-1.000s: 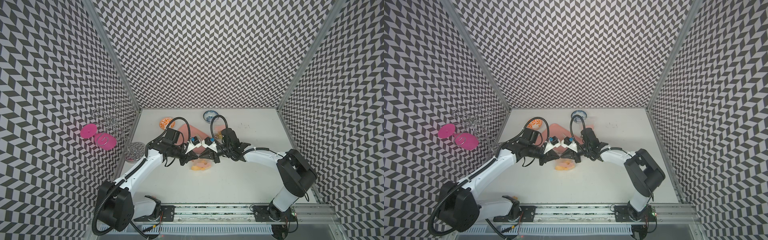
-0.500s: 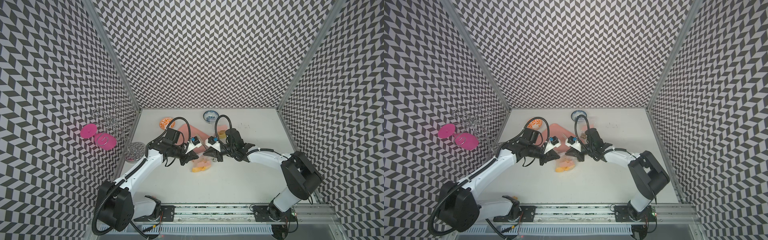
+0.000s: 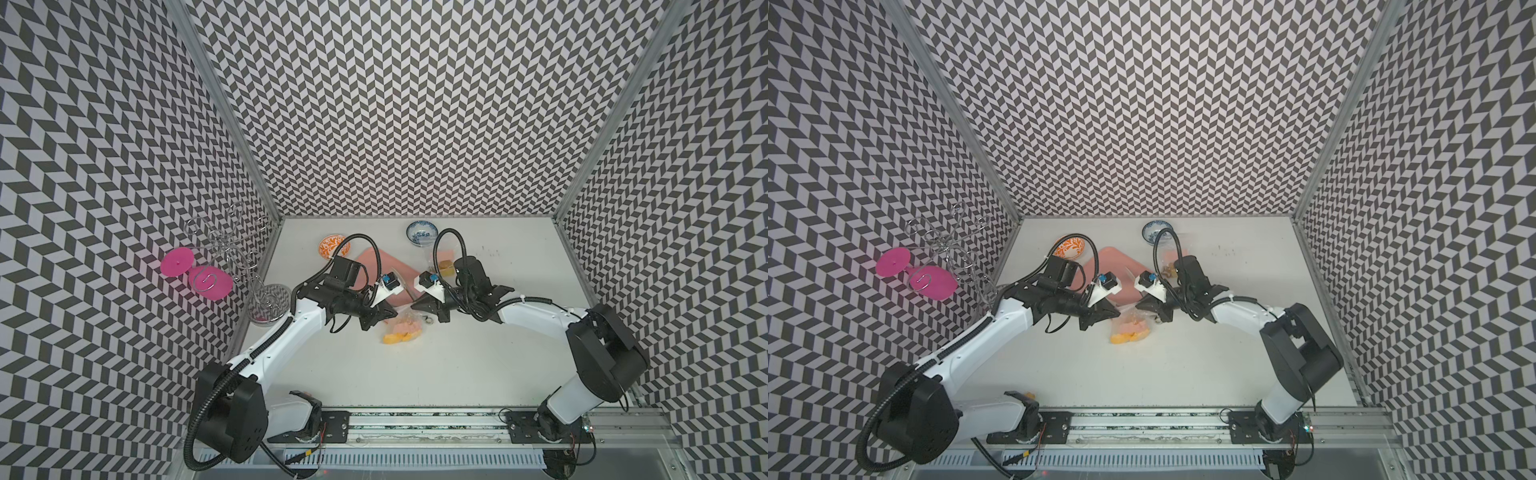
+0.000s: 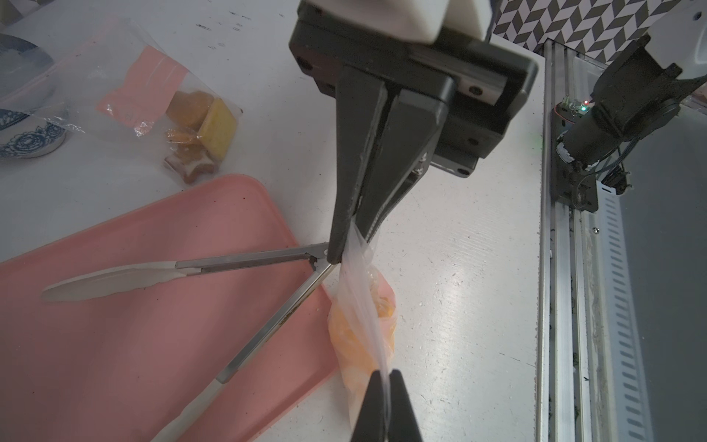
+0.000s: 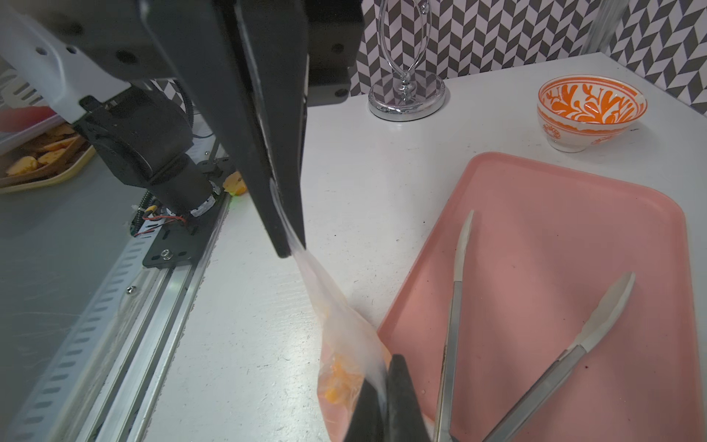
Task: Put the cookies into a resealable bag to prevent moisture
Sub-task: Close the ziploc bag at the center of the board.
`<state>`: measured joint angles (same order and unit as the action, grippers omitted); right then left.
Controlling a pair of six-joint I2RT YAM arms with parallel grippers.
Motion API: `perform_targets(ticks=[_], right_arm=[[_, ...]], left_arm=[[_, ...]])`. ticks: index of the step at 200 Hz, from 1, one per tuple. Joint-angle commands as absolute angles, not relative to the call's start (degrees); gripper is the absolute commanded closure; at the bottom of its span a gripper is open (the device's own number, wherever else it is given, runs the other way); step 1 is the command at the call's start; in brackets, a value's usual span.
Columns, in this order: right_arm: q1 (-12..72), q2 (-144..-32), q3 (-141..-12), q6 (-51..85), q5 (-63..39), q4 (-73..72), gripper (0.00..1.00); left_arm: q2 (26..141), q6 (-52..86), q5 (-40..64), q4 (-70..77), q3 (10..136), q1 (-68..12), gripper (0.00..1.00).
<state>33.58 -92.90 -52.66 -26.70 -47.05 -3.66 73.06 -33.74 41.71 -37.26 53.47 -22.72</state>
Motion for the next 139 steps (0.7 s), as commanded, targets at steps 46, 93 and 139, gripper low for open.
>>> perform_targets(ticks=[46, 93, 139], right_arm=[[30.16, -90.13, -50.12, -27.22, -44.92, -2.20, 1.00], [28.25, -88.73, -47.58, -26.81, -44.56, -3.04, 0.82], [27.20, -87.84, -47.09, -26.20, -45.18, -2.79, 0.99]], left_arm=[[72.27, -34.32, 42.77, -37.34, 53.27, -22.10, 1.00], [72.14, -34.06, 42.36, -37.08, 53.15, -21.81, 1.00], [72.07, -33.62, 41.94, -36.53, 52.57, -21.71, 1.00]])
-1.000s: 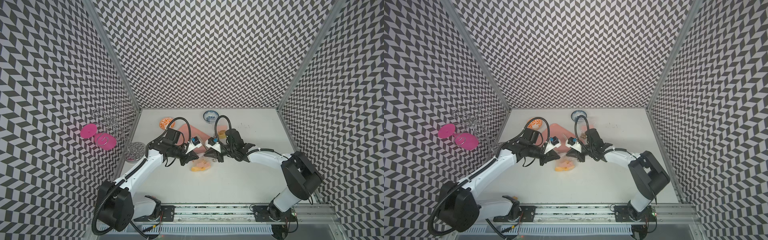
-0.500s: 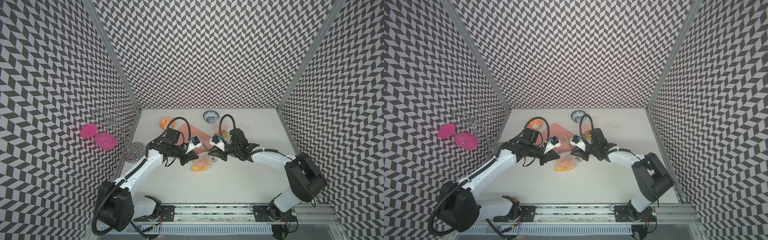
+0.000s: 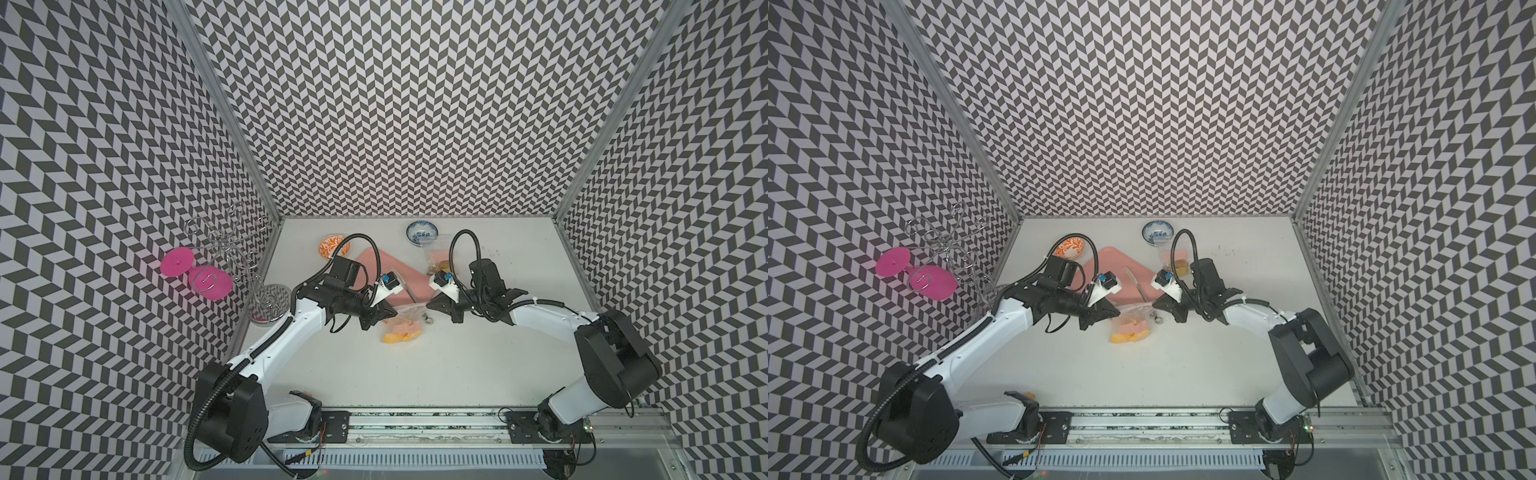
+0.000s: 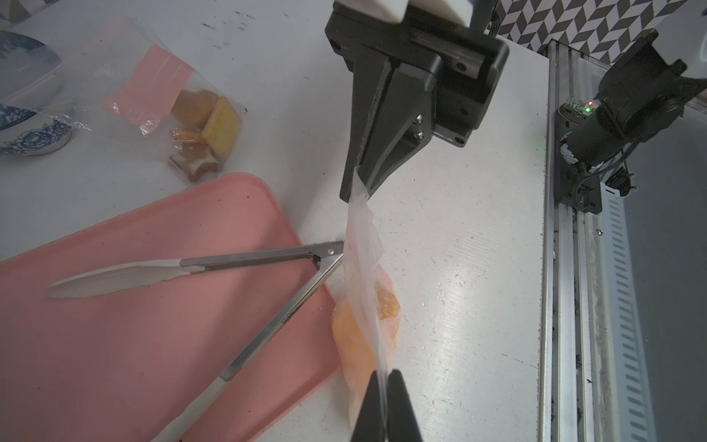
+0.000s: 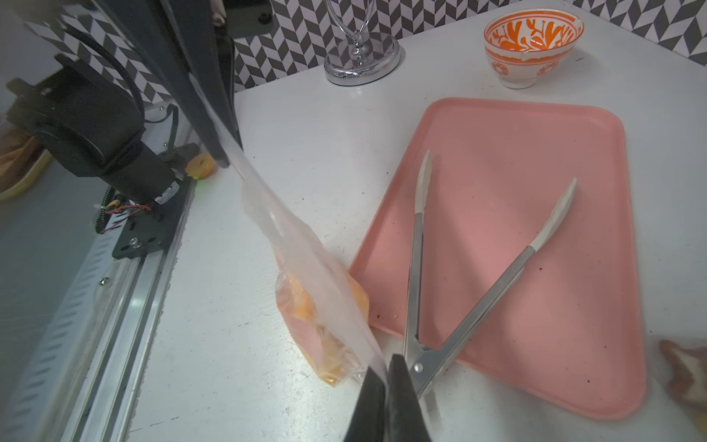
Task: Put the cookies into a resealable bag to prevent moisture
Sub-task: Close the ziploc bag at the center of the board.
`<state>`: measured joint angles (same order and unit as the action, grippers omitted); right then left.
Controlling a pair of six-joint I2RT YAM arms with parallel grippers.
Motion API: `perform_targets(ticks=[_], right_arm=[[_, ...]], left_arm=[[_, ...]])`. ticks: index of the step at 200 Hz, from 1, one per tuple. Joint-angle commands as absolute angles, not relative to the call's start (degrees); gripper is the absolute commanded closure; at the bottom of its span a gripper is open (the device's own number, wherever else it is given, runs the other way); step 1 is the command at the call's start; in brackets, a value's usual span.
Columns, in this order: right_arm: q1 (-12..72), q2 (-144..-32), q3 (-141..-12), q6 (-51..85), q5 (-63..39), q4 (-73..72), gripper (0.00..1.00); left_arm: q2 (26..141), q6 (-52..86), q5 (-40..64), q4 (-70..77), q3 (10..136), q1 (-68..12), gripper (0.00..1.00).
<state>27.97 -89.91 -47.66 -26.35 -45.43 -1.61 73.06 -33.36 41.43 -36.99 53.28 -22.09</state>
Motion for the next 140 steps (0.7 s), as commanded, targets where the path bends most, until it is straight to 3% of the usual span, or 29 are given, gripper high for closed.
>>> perform_targets(ticks=[1, 18, 41, 83, 112, 140], right_arm=[[27.23, -87.82, -47.05, -26.15, -45.27, -2.76, 0.99], [27.19, -87.61, -47.44, -24.88, -47.70, -2.46, 0.99], [27.43, -86.95, -47.51, -21.64, -51.06, -2.72, 1.00], [27.88, -87.13, -47.76, -20.94, -52.17, -0.64, 1.00], [27.87, -87.81, -48.56, -21.04, -52.20, 0.20, 1.00], [27.89, -87.30, -48.52, -20.68, -52.21, -0.31, 1.00]], left_arm=[[72.07, -33.60, 41.85, -36.50, 52.56, -21.67, 1.00], [72.15, -32.73, 40.11, -35.08, 51.97, -21.67, 1.00], [72.78, -31.81, 37.75, -32.34, 51.08, -21.93, 0.74], [72.89, -27.75, 36.57, -22.90, 49.09, -24.93, 0.61], [74.08, -26.91, 34.37, -20.44, 49.02, -27.69, 0.59], [75.26, -26.67, 33.95, -19.12, 48.67, -28.01, 0.65]])
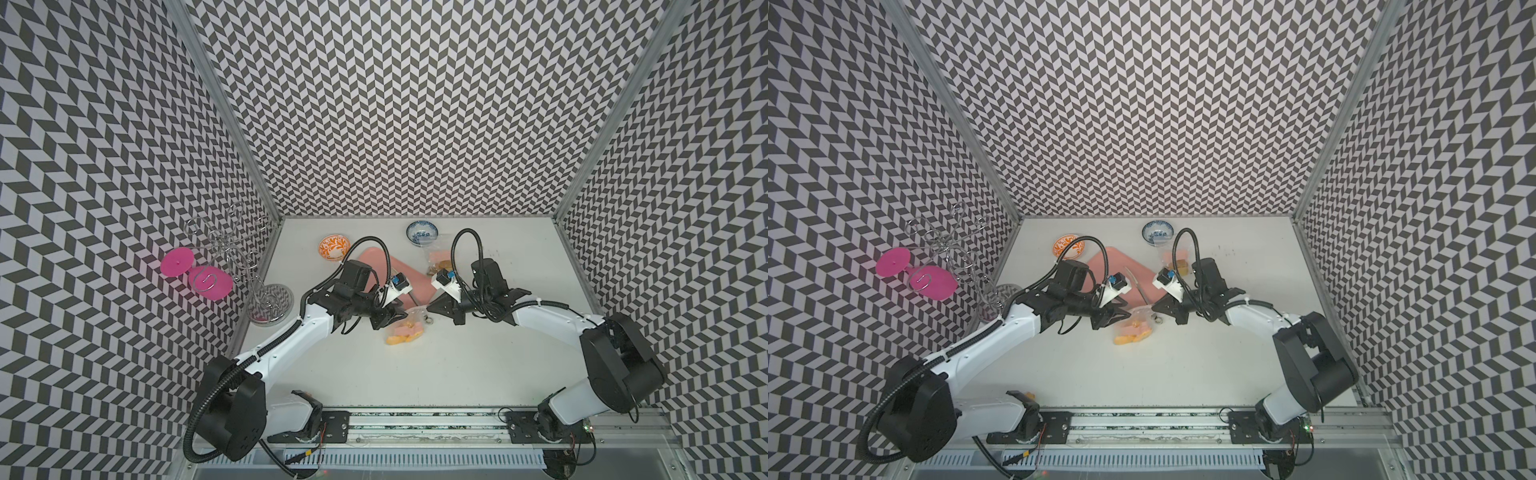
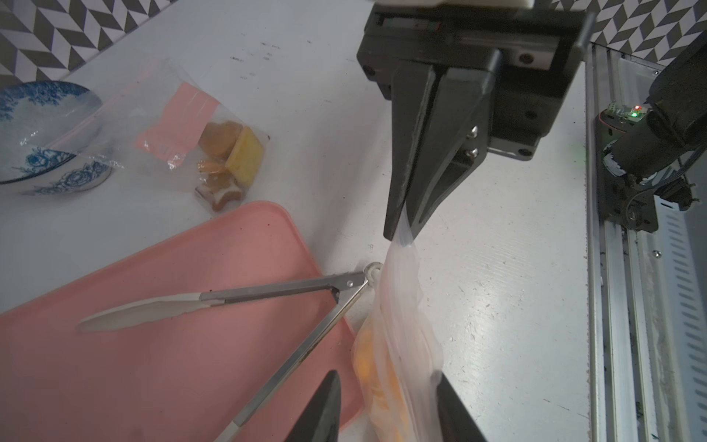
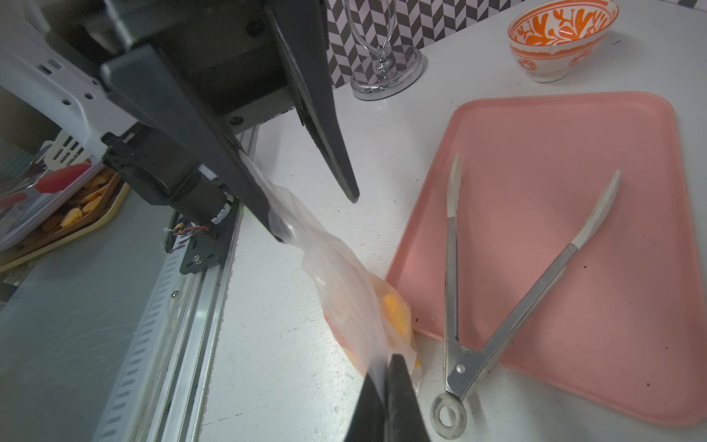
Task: Put the cookies into a resealable bag to prevent moisture
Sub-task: Close the ziploc bag at the center of the board.
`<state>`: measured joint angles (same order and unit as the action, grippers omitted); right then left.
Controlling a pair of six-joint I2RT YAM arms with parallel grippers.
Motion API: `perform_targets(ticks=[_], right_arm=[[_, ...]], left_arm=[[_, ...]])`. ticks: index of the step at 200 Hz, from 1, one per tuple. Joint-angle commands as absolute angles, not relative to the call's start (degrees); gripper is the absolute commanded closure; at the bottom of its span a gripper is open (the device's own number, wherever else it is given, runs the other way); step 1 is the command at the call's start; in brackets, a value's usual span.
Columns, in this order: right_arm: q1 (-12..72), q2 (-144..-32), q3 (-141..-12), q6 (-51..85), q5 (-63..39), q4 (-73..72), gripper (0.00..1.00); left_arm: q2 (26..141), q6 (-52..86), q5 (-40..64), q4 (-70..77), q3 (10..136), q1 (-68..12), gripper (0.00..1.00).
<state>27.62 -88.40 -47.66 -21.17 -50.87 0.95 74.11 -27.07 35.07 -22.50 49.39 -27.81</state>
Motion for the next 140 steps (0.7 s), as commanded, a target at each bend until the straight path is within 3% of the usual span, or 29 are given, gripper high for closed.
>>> perform_targets(ticks=[1, 46, 57, 106, 114, 122, 132, 140], right_arm=[[27.87, -87.29, -48.56, -20.67, -52.21, -0.33, 1.00], [27.83, -87.18, -48.52, -21.23, -51.46, 0.32, 1.00], [27.77, -86.99, -48.57, -21.18, -51.12, 0.49, 1.00], [27.12, -87.01, -48.34, -22.41, -49.81, 1.92, 1.00], [27.07, -86.84, -48.13, -22.35, -49.83, 1.70, 1.00], [27.00, -86.62, -48.03, -22.24, -50.01, 1.46, 1.00], [27.05, -86.49, -47.92, -22.23, -49.93, 1.49, 1.00], [26.91, -86.38, -47.90, -22.23, -49.83, 1.61, 1.00]], left_arm=[[75.33, -26.65, 33.94, -19.14, 48.64, -28.03, 0.65], [75.63, -28.07, 32.11, -20.96, 49.10, -28.24, 0.89], [75.26, -28.55, 32.43, -21.56, 49.05, -28.26, 1.00], [74.54, -28.39, 32.34, -24.29, 49.28, -26.65, 1.00], [74.45, -28.07, 31.72, -24.21, 49.00, -26.38, 0.86], [74.33, -28.20, 31.79, -24.21, 48.65, -26.03, 0.81], [74.44, -28.61, 31.90, -24.59, 48.70, -25.75, 0.81], [74.53, -28.86, 32.06, -24.98, 48.85, -25.35, 0.88]])
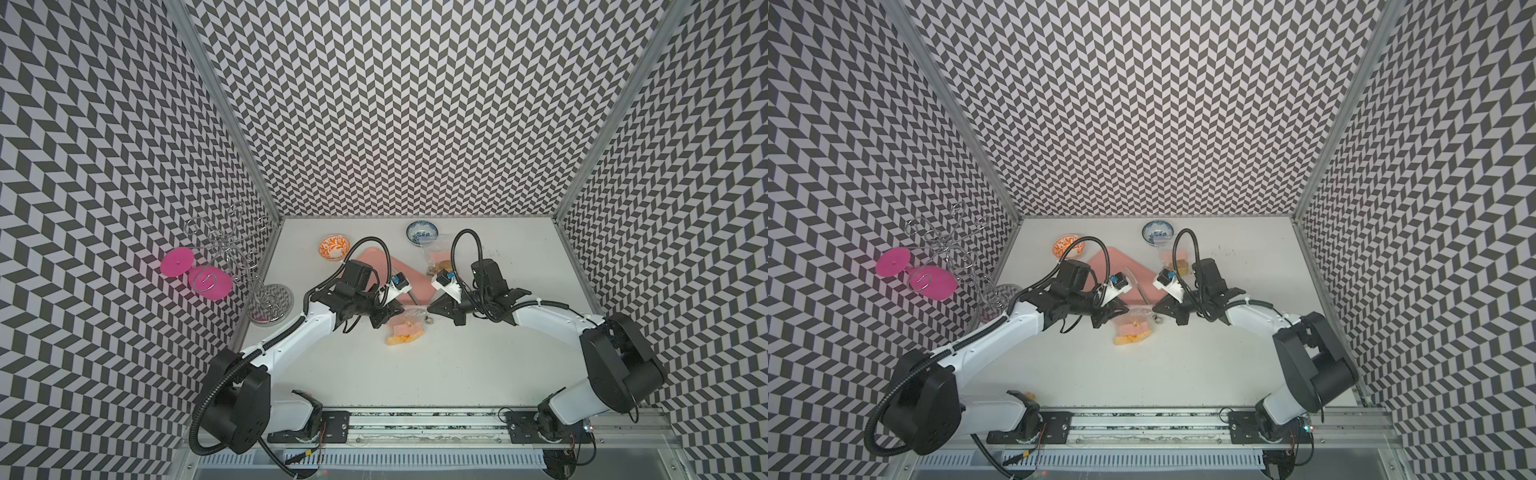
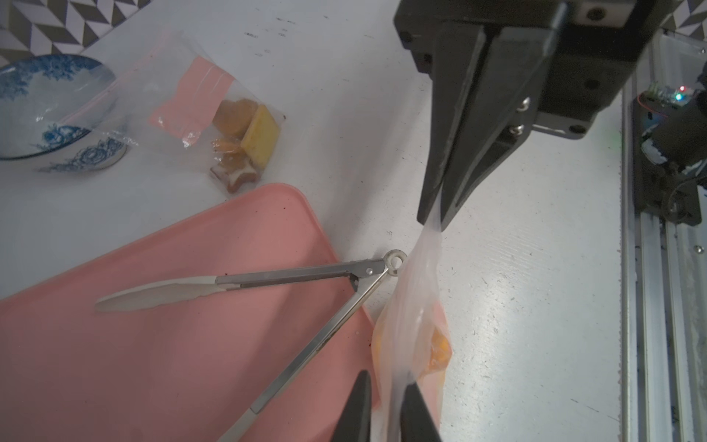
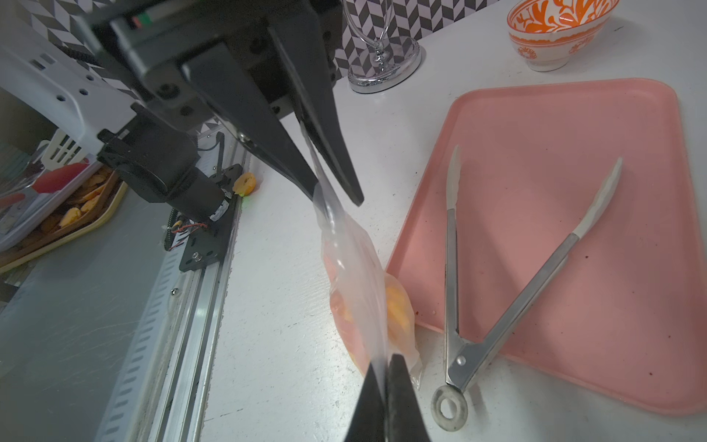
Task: Put the cookies into a resealable bag to prevent moisture
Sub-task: Close the ziploc bag at the center of the board, then pick up the ziploc bag from the center of the board.
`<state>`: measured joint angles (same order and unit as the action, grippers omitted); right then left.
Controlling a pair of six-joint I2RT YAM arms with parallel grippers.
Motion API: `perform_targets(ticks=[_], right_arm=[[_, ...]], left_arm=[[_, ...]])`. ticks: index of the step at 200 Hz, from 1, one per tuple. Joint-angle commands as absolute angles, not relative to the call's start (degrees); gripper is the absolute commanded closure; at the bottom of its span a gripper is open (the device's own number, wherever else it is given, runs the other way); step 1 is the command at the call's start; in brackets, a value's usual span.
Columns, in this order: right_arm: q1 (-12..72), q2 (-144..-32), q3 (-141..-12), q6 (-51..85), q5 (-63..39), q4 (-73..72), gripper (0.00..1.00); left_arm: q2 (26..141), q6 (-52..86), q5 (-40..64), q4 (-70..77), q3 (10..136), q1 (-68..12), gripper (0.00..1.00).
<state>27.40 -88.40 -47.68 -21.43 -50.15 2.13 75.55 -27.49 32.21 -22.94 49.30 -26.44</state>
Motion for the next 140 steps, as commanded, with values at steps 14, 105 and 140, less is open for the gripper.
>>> perform_targets(ticks=[14, 105, 140], right_arm=[[26.69, -86.31, -47.81, -22.32, -49.75, 1.75, 1.00], [25.62, -85.33, -47.15, -21.97, -49.54, 1.78, 1.00], [25.64, -83.11, -46.66, -20.29, -50.40, 1.85, 1.00]], left_arm=[[74.55, -29.59, 32.66, -25.76, 49.01, -24.71, 1.00], [71.72, -30.01, 33.95, -27.42, 48.35, -21.73, 1.00], [71.34, -29.69, 36.11, -27.82, 49.18, -21.81, 1.00]])
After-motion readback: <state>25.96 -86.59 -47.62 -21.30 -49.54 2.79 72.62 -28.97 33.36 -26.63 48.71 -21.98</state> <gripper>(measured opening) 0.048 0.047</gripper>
